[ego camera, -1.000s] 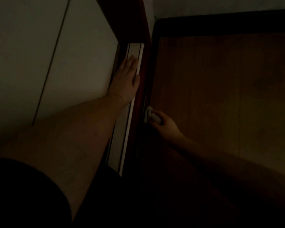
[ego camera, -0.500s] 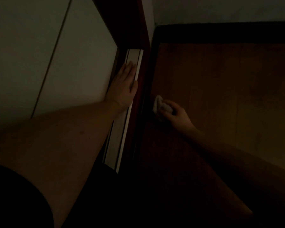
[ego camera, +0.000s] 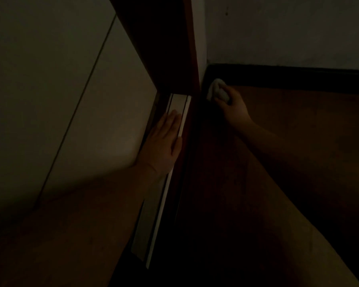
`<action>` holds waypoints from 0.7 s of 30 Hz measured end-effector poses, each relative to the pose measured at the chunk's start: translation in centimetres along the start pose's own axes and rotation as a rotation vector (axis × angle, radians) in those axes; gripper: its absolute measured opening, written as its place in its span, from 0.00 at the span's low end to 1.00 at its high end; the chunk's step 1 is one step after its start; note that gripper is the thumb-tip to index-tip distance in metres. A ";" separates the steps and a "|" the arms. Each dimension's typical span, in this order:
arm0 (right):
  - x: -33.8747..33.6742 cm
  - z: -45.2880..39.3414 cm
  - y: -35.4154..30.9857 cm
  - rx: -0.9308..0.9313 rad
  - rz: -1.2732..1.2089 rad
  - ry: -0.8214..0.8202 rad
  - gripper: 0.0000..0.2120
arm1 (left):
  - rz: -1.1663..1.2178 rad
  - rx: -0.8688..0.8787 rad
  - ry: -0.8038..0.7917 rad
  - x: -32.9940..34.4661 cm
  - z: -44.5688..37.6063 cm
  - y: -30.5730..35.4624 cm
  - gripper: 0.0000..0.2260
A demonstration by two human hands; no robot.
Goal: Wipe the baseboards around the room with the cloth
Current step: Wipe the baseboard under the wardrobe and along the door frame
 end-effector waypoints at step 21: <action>4.3 8.3 3.5 -0.062 0.165 -0.052 0.20 | -0.020 0.005 0.001 -0.3 0.2 0.1 0.27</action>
Point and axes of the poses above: each hand's wrist, its own z-axis away from the middle knuckle, its own x-axis out of the palm, y = z × x, the point moved 2 cm from there along -z, towards the middle knuckle
